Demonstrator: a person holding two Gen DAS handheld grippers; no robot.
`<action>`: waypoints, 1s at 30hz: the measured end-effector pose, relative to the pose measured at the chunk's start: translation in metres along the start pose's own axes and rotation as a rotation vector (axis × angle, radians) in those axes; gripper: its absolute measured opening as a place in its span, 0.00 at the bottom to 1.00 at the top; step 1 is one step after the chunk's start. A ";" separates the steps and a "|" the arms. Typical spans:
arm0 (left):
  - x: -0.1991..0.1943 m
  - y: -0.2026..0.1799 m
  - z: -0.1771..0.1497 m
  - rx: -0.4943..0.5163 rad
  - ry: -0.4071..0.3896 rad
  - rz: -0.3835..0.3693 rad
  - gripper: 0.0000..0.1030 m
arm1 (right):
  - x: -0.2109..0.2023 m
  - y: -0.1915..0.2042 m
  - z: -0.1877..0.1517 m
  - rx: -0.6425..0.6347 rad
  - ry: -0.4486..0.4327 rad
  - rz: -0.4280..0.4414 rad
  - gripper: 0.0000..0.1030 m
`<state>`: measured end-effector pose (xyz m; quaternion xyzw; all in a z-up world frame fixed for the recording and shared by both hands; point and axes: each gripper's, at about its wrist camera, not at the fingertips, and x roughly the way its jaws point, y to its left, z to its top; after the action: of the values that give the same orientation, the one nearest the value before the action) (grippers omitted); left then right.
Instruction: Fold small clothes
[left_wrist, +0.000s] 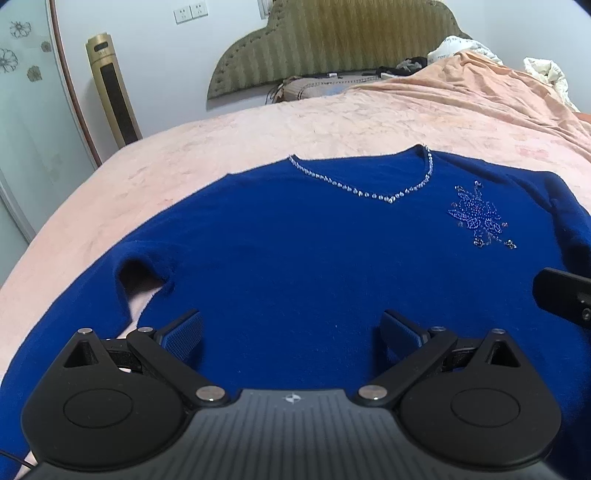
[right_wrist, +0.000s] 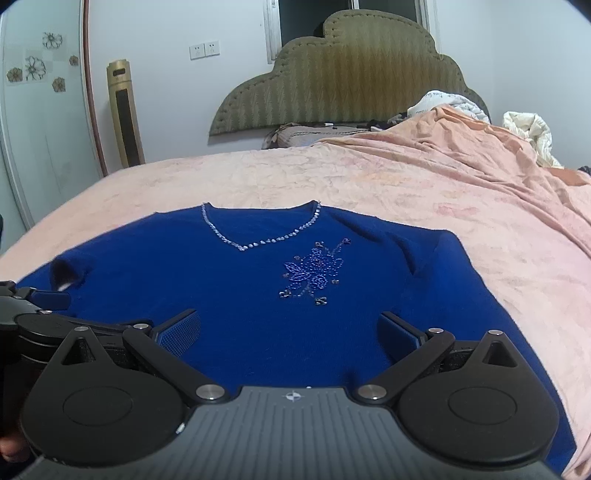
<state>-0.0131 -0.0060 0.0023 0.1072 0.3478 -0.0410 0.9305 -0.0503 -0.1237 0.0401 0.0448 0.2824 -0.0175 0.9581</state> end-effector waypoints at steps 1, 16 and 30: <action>-0.001 -0.001 0.000 0.003 -0.005 0.003 1.00 | -0.001 -0.001 0.000 0.006 -0.006 0.009 1.00; 0.002 -0.006 0.000 0.005 0.025 0.010 1.00 | -0.004 -0.001 -0.003 -0.045 -0.018 -0.051 1.00; 0.000 -0.012 0.001 0.029 0.031 -0.008 1.00 | -0.008 -0.007 -0.004 -0.047 -0.023 -0.049 1.00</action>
<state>-0.0142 -0.0177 0.0007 0.1199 0.3620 -0.0480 0.9232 -0.0594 -0.1306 0.0403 0.0151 0.2727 -0.0346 0.9614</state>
